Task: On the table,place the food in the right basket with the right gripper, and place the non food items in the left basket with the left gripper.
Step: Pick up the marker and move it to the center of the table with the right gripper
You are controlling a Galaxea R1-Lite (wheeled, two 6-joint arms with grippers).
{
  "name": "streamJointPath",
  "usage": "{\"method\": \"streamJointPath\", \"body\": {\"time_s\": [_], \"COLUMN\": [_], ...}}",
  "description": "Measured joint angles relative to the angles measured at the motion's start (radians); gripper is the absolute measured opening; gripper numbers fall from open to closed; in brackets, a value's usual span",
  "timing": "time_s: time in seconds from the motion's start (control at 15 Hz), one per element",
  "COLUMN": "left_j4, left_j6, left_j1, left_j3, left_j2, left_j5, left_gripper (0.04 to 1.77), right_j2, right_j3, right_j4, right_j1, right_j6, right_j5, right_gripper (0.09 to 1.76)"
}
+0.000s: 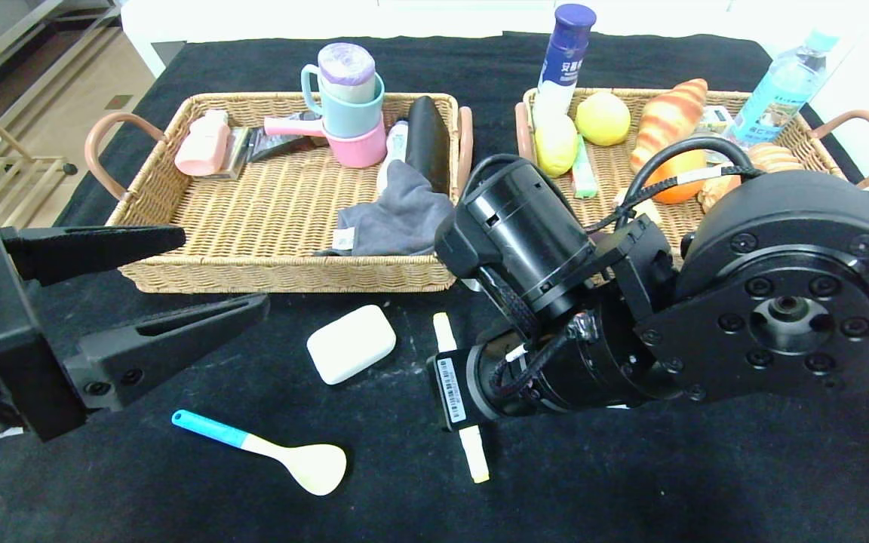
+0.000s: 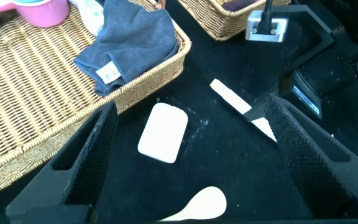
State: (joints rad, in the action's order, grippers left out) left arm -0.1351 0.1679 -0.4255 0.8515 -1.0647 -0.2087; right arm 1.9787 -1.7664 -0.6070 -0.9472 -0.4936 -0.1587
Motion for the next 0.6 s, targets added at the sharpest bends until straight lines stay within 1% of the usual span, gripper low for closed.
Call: {"method": "streamJointPath", "body": {"time_s": [0.2, 0.6], "left_j4": [-0.001, -0.003], "left_j6": [-0.001, -0.002], "left_j1": [0.000, 0.000], "left_j3": [0.000, 0.000], "left_j2": [0.000, 0.000], "left_j5": [0.000, 0.001], "left_gripper": [1.72, 1.72], "right_j2": [0.005, 0.011], "right_j3": [0.001, -0.001], "right_j4": [0.005, 0.006], "right_j1": [0.001, 0.010], "right_j6": [-0.033, -0.052], "right_j5": [0.004, 0.005], "right_gripper": [0.25, 0.25]}}
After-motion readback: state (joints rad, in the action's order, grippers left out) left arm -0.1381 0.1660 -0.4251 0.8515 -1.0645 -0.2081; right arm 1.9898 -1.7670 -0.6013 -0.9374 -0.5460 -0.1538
